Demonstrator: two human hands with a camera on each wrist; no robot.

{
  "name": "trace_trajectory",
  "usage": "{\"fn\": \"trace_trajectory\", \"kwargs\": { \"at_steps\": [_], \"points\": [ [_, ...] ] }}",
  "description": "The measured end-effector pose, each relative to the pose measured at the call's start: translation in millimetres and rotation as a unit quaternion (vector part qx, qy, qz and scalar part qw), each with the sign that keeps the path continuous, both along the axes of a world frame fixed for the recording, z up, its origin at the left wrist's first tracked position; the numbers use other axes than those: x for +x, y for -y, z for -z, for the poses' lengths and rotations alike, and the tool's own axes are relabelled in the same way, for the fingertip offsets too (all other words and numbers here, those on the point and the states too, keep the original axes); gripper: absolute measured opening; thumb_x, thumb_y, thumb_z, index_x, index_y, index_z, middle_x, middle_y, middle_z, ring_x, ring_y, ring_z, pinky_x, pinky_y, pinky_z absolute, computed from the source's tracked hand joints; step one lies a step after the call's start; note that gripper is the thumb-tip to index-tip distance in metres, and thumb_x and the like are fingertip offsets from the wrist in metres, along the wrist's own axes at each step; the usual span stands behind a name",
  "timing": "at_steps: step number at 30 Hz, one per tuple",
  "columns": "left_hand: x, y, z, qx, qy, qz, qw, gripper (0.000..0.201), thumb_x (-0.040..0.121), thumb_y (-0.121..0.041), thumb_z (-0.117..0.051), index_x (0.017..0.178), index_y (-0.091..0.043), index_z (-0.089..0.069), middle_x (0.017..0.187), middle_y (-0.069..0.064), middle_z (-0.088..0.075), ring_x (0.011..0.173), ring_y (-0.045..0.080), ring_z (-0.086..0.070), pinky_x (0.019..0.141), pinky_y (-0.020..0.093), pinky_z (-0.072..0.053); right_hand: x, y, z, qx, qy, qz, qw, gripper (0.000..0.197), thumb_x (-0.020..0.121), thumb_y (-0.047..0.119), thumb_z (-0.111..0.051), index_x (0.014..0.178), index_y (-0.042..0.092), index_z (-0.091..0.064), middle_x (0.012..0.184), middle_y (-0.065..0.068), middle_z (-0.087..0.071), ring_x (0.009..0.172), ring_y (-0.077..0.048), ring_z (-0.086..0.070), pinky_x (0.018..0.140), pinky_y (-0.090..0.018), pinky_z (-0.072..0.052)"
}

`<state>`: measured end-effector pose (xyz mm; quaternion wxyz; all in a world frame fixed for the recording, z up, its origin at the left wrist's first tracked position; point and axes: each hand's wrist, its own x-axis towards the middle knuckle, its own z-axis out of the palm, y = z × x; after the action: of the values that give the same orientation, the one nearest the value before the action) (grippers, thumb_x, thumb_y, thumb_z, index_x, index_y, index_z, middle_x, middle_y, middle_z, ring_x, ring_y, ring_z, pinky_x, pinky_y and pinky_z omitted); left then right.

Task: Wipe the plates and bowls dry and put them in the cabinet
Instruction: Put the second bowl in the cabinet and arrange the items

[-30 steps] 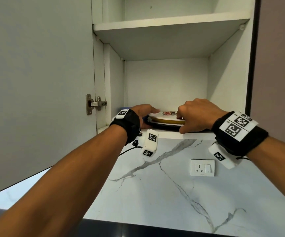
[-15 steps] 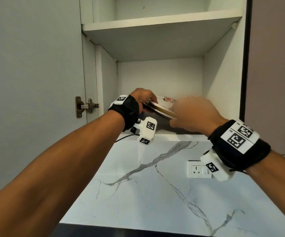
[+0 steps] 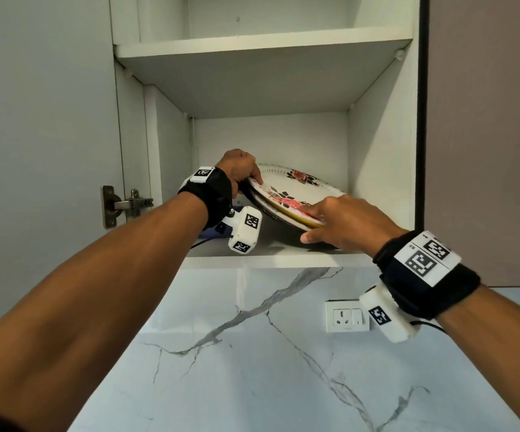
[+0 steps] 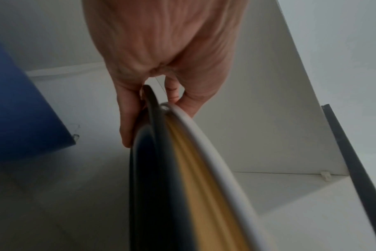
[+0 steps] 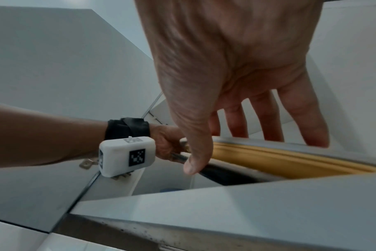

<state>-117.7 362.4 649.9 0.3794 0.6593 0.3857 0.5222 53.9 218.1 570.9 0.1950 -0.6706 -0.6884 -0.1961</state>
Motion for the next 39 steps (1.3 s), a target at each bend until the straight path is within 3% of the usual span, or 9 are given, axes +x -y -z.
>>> {"fn": "trace_trajectory", "kwargs": {
  "at_steps": [4, 7, 9, 14, 18, 22, 27, 33, 39],
  "points": [
    [1, -17, -7, 0.028, 0.031, 0.0, 0.999, 0.047, 0.081, 0.028, -0.054, 0.086, -0.019, -0.052, 0.102, 0.014, -0.058, 0.09, 0.038, -0.064, 0.068, 0.041, -0.06, 7, -13, -2, -0.014, 0.056, 0.032, 0.998, 0.063, 0.093, 0.058, -0.063, 0.15, 0.045, -0.041, 0.128, -0.003, -0.064, 0.113, -0.027, -0.06, 0.076, -0.034, -0.043],
    [6, -25, -14, 0.053, 0.041, -0.005, 0.998, 0.049, 0.079, 0.029, -0.054, 0.083, -0.02, -0.05, 0.093, 0.011, -0.057, 0.081, 0.034, -0.062, 0.06, 0.037, -0.057, 4, -26, -1, -0.011, 0.107, 0.051, 0.993, 0.056, 0.096, 0.051, -0.061, 0.147, 0.035, -0.045, 0.118, -0.005, -0.064, 0.106, -0.029, -0.061, 0.077, -0.036, -0.047],
    [11, -31, -18, 0.066, 0.049, -0.007, 0.997, 0.051, 0.077, 0.03, -0.055, 0.082, -0.021, -0.049, 0.09, 0.012, -0.057, 0.086, 0.035, -0.061, 0.062, 0.038, -0.057, 3, -33, -4, -0.02, 0.123, 0.055, 0.991, 0.055, 0.096, 0.048, -0.062, 0.146, 0.031, -0.046, 0.115, -0.006, -0.063, 0.103, -0.029, -0.061, 0.076, -0.037, -0.047],
    [18, -45, -27, 0.098, 0.065, -0.013, 0.993, 0.051, 0.074, 0.03, -0.057, 0.079, -0.021, -0.05, 0.099, 0.014, -0.059, 0.094, 0.039, -0.061, 0.071, 0.046, -0.06, 6, -47, -16, -0.055, 0.147, 0.072, 0.985, 0.066, 0.095, 0.05, -0.063, 0.153, 0.04, -0.035, 0.122, -0.004, -0.063, 0.107, -0.028, -0.061, 0.074, -0.035, -0.045],
    [22, -53, -33, 0.134, 0.057, -0.026, 0.989, 0.05, 0.069, 0.027, -0.059, 0.076, -0.021, -0.051, 0.098, 0.014, -0.06, 0.091, 0.037, -0.062, 0.074, 0.056, -0.061, 6, -57, -34, -0.117, 0.14, 0.077, 0.98, 0.069, 0.098, 0.048, -0.06, 0.157, 0.045, -0.024, 0.148, -0.001, -0.051, 0.129, -0.029, -0.053, 0.094, -0.039, -0.049],
    [27, -62, -36, 0.163, 0.056, -0.031, 0.985, 0.048, 0.066, 0.026, -0.059, 0.074, -0.021, -0.05, 0.101, 0.015, -0.062, 0.09, 0.035, -0.062, 0.07, 0.05, -0.058, 0, -65, -53, -0.183, 0.162, 0.076, 0.967, 0.067, 0.104, 0.044, -0.05, 0.161, 0.037, -0.014, 0.165, -0.005, -0.03, 0.149, -0.03, -0.032, 0.118, -0.046, -0.029],
    [30, -74, -37, 0.181, 0.065, -0.011, 0.981, 0.046, 0.065, 0.024, -0.06, 0.074, -0.02, -0.05, 0.088, 0.009, -0.06, 0.087, 0.032, -0.06, 0.069, 0.04, -0.051, -3, -83, -70, -0.223, 0.192, 0.083, 0.952, 0.065, 0.106, 0.041, -0.043, 0.162, 0.033, -0.012, 0.163, -0.014, -0.031, 0.146, -0.032, -0.034, 0.116, -0.045, -0.029],
    [29, -93, -29, 0.193, 0.093, 0.001, 0.977, 0.044, 0.066, 0.02, -0.059, 0.077, -0.022, -0.051, 0.088, 0.006, -0.061, 0.088, 0.033, -0.062, 0.072, 0.045, -0.055, 11, -102, -78, -0.215, 0.14, 0.094, 0.962, 0.073, 0.097, 0.053, -0.059, 0.159, 0.034, -0.027, 0.158, 0.002, -0.044, 0.144, -0.024, -0.04, 0.121, -0.044, -0.028],
    [31, -115, -30, 0.201, 0.097, 0.001, 0.975, 0.048, 0.069, 0.024, -0.059, 0.078, -0.023, -0.053, 0.094, 0.005, -0.06, 0.097, 0.032, -0.061, 0.072, 0.041, -0.054, 13, -124, -80, -0.265, 0.17, 0.126, 0.941, 0.073, 0.103, 0.048, -0.052, 0.162, 0.03, -0.013, 0.165, -0.004, -0.029, 0.151, -0.027, -0.028, 0.123, -0.042, -0.021]
  ]
}}
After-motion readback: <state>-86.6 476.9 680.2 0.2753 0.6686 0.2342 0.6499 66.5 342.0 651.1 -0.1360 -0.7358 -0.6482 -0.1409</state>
